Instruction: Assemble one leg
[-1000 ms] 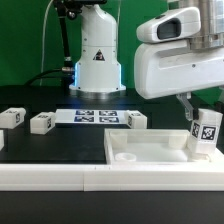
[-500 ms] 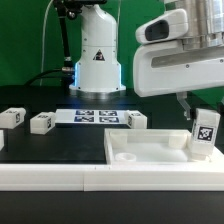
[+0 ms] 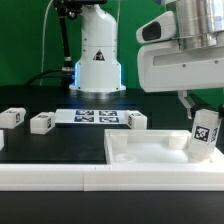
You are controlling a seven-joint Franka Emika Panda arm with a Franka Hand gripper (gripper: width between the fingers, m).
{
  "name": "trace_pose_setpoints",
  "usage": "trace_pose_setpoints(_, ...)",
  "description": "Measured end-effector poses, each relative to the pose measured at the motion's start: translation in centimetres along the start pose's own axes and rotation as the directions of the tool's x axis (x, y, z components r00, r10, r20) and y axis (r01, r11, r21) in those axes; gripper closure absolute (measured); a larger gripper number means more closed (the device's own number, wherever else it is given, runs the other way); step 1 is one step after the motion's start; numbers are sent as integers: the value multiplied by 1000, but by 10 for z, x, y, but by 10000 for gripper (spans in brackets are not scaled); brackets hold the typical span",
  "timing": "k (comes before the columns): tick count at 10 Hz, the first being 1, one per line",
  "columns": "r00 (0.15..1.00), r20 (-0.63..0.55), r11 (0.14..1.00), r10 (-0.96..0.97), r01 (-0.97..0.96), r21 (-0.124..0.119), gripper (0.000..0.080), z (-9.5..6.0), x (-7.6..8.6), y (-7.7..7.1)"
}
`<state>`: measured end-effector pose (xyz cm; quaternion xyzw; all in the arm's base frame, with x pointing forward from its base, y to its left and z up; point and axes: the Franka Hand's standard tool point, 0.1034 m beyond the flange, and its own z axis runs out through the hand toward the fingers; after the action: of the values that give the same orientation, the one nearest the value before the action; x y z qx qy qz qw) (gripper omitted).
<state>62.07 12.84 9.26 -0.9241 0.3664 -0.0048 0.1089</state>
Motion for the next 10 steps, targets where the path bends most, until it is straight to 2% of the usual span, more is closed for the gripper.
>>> trace_pose_setpoints(2,1000,1,1000,-13,13,0,467,0,0,0)
trace_pose_setpoints(3,999,2,999,-40,40,0,291,0,0,0)
trace_pose_setpoints(4,998,6,998,-59,59,-3,291,1,-1,1)
trace_pose_setpoints(5,993,5,993,-121,121,-6,173,1,-1,1)
trace_pose_setpoints(7,962,7,962,-273,273,-7,154,2,-4,-1)
trace_pose_setpoints(9,871,3,870,-492,491,-41,151,4,-9,-4)
trace_pose_setpoints(10,799,4,798,-601,600,-58,150,4,-8,-5)
